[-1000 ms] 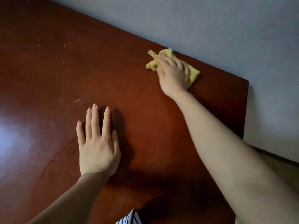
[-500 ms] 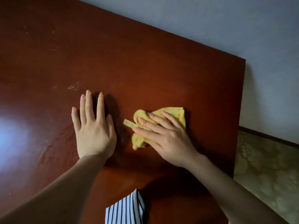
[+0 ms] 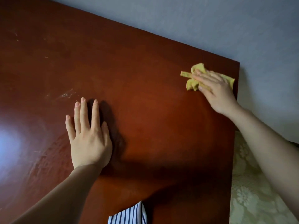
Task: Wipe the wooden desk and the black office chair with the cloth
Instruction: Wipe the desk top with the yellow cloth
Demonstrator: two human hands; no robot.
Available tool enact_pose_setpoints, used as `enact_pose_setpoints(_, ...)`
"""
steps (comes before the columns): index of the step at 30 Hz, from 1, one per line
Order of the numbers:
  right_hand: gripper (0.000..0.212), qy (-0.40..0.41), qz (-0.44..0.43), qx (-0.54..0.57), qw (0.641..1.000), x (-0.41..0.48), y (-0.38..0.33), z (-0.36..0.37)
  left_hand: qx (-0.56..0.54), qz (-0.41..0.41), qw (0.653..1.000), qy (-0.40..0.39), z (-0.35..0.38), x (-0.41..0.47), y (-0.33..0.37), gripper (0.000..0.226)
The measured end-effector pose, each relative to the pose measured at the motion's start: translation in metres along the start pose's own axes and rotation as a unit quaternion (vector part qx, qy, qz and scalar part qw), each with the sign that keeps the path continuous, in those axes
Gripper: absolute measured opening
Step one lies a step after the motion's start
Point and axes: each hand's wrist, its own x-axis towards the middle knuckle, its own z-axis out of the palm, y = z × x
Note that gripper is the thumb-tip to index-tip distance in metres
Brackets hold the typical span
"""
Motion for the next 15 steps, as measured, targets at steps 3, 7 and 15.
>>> enact_pose_setpoints(3, 0.042, 0.048, 0.049, 0.008, 0.998, 0.043, 0.005, -0.001, -0.007, 0.004, 1.000, 0.000, 0.000, 0.001, 0.001, 0.058)
enact_pose_setpoints(7, 0.041, 0.095, 0.159, -0.021, 0.983, 0.086, -0.008, 0.007, -0.004, 0.004, 1.000, 0.000, 0.001, 0.003, 0.001, 0.057)
enact_pose_setpoints(15, 0.043, 0.044, 0.069, -0.047, 0.996, 0.058, -0.074, 0.030, -0.003, 0.004, 1.000, -0.002, 0.001, 0.002, 0.001, 0.058)
